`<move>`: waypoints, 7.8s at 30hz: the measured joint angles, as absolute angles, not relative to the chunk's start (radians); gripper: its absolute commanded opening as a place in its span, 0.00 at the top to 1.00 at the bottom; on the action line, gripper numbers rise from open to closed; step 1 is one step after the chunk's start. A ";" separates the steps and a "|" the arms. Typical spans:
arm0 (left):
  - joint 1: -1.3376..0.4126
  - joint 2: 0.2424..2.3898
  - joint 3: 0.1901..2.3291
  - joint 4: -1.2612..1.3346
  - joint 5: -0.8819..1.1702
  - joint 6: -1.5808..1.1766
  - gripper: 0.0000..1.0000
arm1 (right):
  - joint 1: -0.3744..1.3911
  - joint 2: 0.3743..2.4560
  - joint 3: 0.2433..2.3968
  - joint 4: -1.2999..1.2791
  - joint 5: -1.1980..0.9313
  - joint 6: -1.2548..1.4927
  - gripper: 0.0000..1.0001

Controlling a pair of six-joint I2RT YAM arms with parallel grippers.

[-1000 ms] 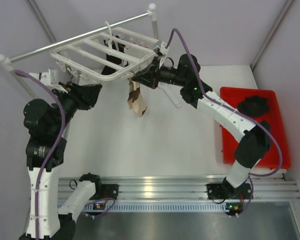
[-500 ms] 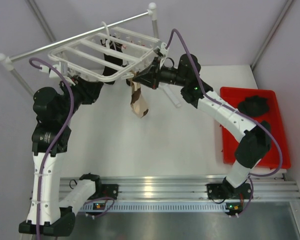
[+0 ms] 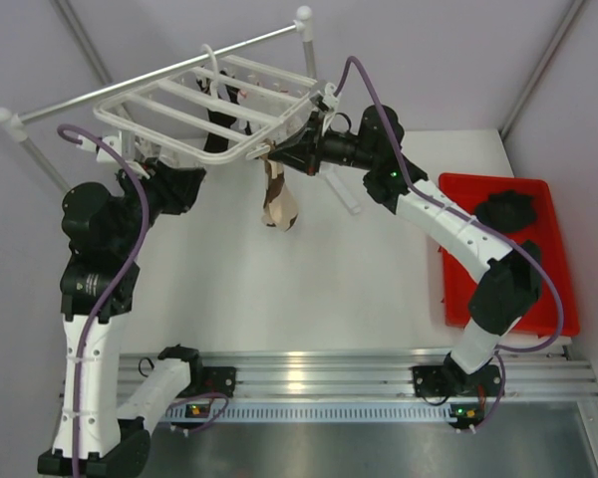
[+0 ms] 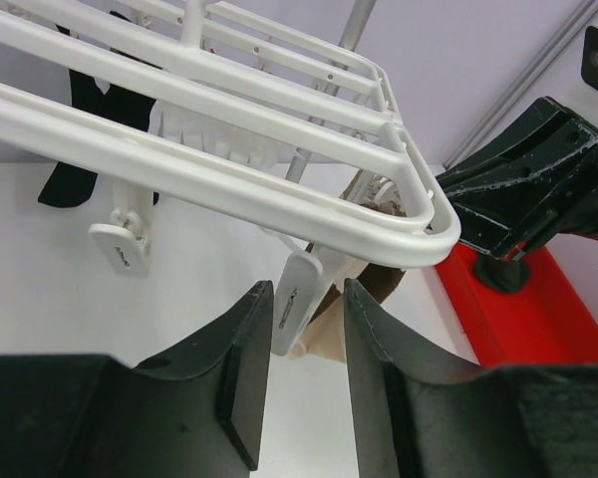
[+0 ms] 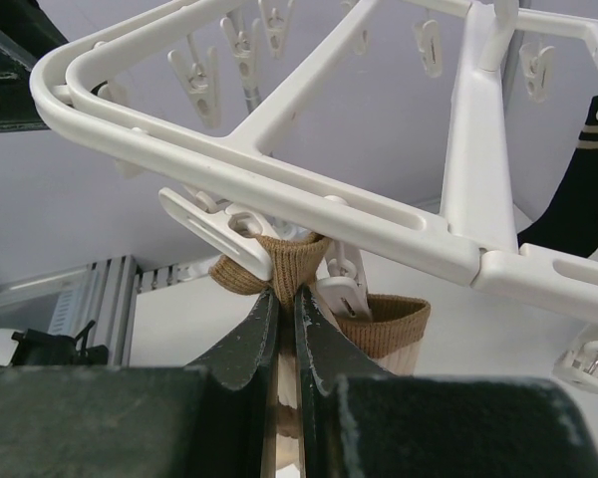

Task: Clip the socks to the hanger
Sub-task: Open the clamp at the hanger.

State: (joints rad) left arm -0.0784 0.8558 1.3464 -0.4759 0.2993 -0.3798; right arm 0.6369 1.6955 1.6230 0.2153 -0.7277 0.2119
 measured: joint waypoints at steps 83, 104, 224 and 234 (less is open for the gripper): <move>-0.078 0.915 1.305 -0.342 0.482 -0.421 0.87 | 0.840 1.735 1.638 0.148 -0.641 0.072 0.38; -0.078 0.915 1.301 -0.343 0.529 -0.459 0.86 | 0.849 1.764 1.678 0.244 -0.625 0.088 0.45; -0.072 0.717 1.214 -0.403 0.435 -0.623 0.49 | 0.951 1.743 1.759 -0.073 -0.510 -0.508 1.00; -0.072 0.728 1.185 -0.466 0.373 -0.645 0.47 | 0.952 1.740 1.758 -0.075 -0.575 -0.604 1.00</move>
State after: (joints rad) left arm -0.0715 0.7277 1.1851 -0.4660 0.3725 -0.6453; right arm 0.9516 1.7401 1.7584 -0.0750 -0.5747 -0.6044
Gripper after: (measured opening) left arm 0.525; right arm 0.129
